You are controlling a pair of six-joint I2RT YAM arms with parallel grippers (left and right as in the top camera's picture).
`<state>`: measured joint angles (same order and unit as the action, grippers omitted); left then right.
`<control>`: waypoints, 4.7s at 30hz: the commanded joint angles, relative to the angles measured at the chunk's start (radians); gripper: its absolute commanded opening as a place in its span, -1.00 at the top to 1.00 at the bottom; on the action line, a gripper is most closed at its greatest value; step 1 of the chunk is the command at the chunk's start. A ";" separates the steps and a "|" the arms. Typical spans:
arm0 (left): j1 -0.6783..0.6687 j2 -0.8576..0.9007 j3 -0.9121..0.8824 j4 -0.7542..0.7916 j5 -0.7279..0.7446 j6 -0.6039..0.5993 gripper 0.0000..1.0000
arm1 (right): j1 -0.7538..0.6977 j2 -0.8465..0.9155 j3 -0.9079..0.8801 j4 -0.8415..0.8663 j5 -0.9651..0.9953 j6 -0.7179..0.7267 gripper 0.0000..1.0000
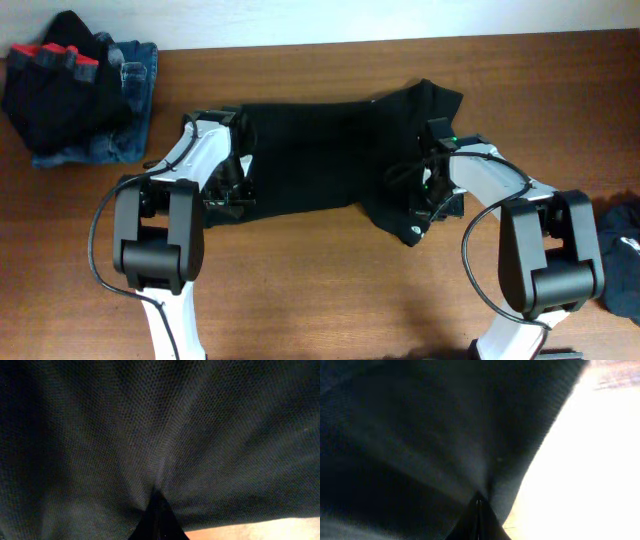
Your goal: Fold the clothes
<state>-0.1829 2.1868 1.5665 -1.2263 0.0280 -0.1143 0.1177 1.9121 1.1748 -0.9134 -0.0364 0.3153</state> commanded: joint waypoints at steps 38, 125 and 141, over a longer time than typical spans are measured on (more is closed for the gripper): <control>-0.045 -0.160 -0.029 -0.152 -0.040 -0.053 0.95 | -0.365 -0.294 -0.044 -0.219 0.064 0.061 0.92; -0.045 -0.190 -0.288 0.161 0.092 -0.094 0.93 | -0.029 -0.041 -0.138 -0.048 0.180 0.150 0.92; -0.029 -0.190 -0.331 0.146 -0.170 -0.153 0.92 | -0.029 -0.041 -0.138 -0.052 0.181 0.150 0.92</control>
<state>-0.2306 1.9911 1.2655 -1.0653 0.0349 -0.2115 0.1024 1.8431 1.0580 -0.9844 0.0853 0.4500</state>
